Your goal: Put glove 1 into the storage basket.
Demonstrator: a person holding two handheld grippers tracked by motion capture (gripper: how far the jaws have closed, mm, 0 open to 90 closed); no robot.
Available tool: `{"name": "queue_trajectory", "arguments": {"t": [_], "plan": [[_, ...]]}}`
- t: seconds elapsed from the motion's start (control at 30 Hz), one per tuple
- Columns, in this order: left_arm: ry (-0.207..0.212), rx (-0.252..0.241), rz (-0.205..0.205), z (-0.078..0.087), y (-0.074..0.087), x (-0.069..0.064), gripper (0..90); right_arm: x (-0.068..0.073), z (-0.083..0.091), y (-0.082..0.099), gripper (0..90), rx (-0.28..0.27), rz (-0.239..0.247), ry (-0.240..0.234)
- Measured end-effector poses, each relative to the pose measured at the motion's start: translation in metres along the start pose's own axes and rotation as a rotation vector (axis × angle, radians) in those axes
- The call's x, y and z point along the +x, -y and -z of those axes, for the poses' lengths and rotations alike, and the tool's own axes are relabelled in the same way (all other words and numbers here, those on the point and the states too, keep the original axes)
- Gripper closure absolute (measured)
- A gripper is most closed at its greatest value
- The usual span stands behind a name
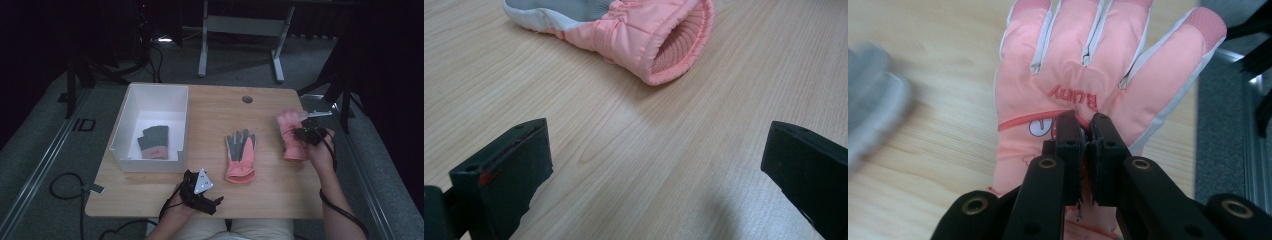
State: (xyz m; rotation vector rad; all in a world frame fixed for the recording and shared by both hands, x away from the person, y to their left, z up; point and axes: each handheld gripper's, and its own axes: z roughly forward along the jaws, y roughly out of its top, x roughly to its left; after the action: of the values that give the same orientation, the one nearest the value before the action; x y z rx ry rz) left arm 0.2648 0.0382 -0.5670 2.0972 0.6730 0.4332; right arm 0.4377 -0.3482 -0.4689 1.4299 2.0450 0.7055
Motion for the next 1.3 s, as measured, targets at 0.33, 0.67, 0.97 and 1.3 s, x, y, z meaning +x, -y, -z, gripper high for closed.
{"name": "queue_trajectory", "arguments": {"t": [0.33,0.67,0.97,1.3], "plan": [[0.006,-0.001,0.011,0.001,0.001,0.001,0.0,0.035,0.075,0.013,84.8,-0.059,-0.053,0.047],[0.008,0.002,0.005,0.001,0.001,0.001,0.0,0.050,0.079,0.048,84.8,-0.038,-0.131,0.057],[0.006,0.000,0.007,0.001,0.001,0.001,0.0,0.056,0.032,0.056,84.5,0.047,-0.119,0.036],[0.011,0.011,0.008,0.001,0.002,0.001,0.0,0.057,-0.002,0.064,80.4,0.077,-0.096,0.006]]}}
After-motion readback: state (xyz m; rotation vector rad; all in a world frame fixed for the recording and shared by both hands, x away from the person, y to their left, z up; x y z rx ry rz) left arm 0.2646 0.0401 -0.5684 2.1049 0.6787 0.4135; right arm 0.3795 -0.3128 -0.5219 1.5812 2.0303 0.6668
